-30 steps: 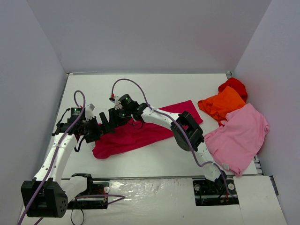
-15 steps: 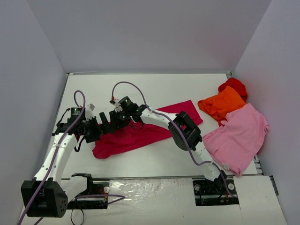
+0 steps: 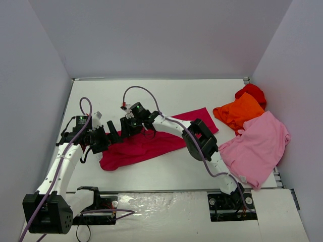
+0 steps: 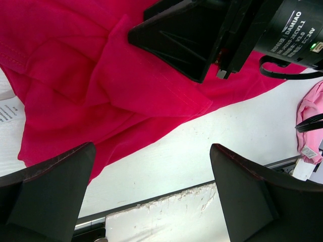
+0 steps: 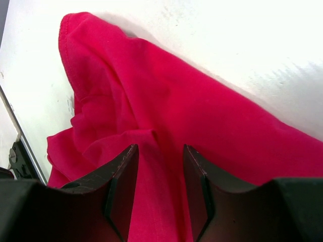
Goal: Fold and stack the t-shirts
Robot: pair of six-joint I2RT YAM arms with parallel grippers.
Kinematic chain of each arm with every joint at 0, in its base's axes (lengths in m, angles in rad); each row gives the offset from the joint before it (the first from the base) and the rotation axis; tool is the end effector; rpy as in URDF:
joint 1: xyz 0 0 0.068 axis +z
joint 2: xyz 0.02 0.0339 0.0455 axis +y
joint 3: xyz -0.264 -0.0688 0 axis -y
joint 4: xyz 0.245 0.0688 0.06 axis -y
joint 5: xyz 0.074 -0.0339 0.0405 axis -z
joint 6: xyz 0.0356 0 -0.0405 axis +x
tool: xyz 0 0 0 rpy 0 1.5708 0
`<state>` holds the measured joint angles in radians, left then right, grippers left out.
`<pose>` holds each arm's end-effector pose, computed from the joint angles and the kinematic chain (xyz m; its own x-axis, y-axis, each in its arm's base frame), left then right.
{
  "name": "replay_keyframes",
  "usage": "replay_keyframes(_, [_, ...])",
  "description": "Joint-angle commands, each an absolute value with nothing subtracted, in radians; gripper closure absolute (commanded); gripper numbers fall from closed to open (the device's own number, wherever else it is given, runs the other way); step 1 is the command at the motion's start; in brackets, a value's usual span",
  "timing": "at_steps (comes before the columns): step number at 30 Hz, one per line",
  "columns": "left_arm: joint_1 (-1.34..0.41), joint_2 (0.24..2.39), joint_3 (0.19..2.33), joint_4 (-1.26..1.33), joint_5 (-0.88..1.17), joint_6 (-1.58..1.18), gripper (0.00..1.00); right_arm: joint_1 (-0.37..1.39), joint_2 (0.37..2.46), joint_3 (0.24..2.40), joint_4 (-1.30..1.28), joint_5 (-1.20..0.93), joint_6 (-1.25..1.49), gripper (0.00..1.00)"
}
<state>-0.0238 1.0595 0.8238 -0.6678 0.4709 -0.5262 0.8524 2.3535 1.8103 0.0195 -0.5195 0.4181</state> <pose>0.2080 -0.0211 0.2618 -0.8307 -0.4279 -0.3562 -0.1333 0.7740 -0.6190 0.3406 0.4165 0.1729 -0.6810 -0.2435 -0.6906 -0.7222 0.3792 0.5785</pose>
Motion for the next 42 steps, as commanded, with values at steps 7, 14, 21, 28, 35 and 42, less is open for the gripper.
replay_keyframes(7, [-0.017,1.048,0.847,-0.64,0.477,-0.511,0.03,0.852,2.328,1.88,0.043,-0.539,0.42,0.62])
replay_keyframes(14, [-0.017,1.052,0.847,-0.635,0.48,-0.512,0.03,0.864,2.338,1.896,0.043,-0.548,0.428,0.62])
replay_keyframes(21, [-0.017,1.049,0.844,-0.639,0.479,-0.51,0.03,0.868,2.368,1.904,0.044,-0.551,0.428,0.62])
replay_keyframes(28, [-0.017,1.051,0.845,-0.64,0.48,-0.506,0.03,0.868,2.374,1.899,0.043,-0.554,0.431,0.62])
replay_keyframes(35, [-0.017,1.05,0.845,-0.64,0.479,-0.506,0.03,0.871,2.347,1.9,0.043,-0.554,0.428,0.93])
replay_keyframes(42, [-0.017,1.052,0.847,-0.638,0.479,-0.506,0.03,0.871,2.304,1.894,0.04,-0.555,0.423,1.0])
